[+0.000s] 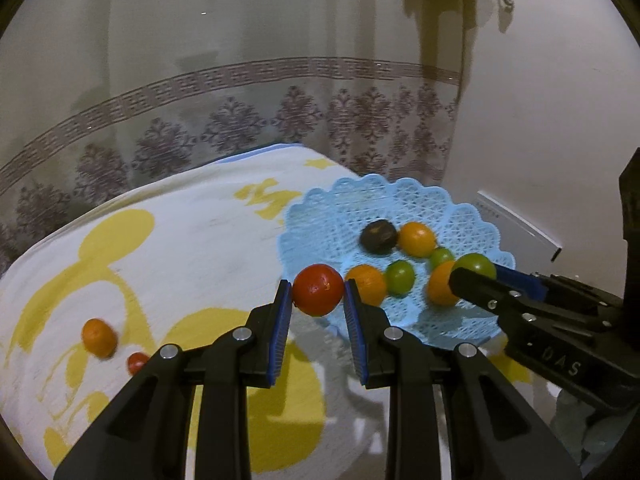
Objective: Organize fruits
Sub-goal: 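Carry both tomatoes to the blue basket and open both tools to release them, then move both open tools back toward the last orange and cherry tomato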
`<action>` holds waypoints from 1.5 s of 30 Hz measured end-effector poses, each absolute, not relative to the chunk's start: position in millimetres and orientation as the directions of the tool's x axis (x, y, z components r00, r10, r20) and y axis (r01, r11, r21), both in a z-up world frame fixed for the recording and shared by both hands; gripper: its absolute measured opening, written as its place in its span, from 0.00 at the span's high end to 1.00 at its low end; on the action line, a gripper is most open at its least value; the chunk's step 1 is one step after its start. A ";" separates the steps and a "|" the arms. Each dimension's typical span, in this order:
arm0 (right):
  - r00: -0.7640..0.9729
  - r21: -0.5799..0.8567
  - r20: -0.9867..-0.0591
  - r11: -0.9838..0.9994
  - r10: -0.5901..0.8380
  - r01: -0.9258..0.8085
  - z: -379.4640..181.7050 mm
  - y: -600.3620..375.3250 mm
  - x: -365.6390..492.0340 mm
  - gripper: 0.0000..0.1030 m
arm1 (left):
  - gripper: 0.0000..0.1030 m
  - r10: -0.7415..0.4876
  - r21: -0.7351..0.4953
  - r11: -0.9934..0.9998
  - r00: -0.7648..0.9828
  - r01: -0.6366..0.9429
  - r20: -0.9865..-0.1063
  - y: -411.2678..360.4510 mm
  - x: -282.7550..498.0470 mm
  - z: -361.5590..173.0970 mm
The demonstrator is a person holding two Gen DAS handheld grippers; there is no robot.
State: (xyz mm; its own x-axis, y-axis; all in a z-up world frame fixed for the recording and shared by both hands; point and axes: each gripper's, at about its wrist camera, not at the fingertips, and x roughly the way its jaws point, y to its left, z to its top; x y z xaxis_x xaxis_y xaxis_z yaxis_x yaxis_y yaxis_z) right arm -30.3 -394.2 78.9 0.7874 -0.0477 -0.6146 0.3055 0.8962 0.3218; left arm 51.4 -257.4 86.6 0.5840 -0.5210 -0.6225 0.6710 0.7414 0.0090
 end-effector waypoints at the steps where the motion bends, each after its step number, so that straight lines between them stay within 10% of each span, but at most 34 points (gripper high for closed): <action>1: 0.787 0.324 -0.615 0.895 -0.048 0.308 78.2 -395.2 -29.9 0.66 | 0.74 -0.527 0.010 0.735 0.581 0.678 -0.621 -260.3 51.3 86.2; 6: 0.786 0.341 -0.616 0.881 -0.054 0.328 76.5 -402.0 -30.5 0.66 | 0.73 -0.552 0.011 0.709 0.564 0.705 -0.613 -271.6 48.9 83.4; 10: 0.792 0.377 -0.607 0.854 -0.065 0.359 76.9 -413.3 -34.8 0.49 | 0.37 -0.546 0.022 0.723 0.590 0.690 -0.594 -271.3 48.0 83.0; 45: 0.828 0.309 -0.558 0.914 -0.048 0.261 91.3 -354.9 -38.4 0.40 | 0.13 -0.391 0.016 0.862 0.686 0.506 -0.614 -172.3 54.6 90.4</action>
State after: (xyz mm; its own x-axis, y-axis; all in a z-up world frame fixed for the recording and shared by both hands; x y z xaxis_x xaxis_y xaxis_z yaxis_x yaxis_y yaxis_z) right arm -38.4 -354.9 91.3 0.8285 -0.0479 -0.5580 0.2612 0.9144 0.3093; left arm 54.6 -172.3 90.4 0.6857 -0.3908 -0.6141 0.5060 0.8624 0.0161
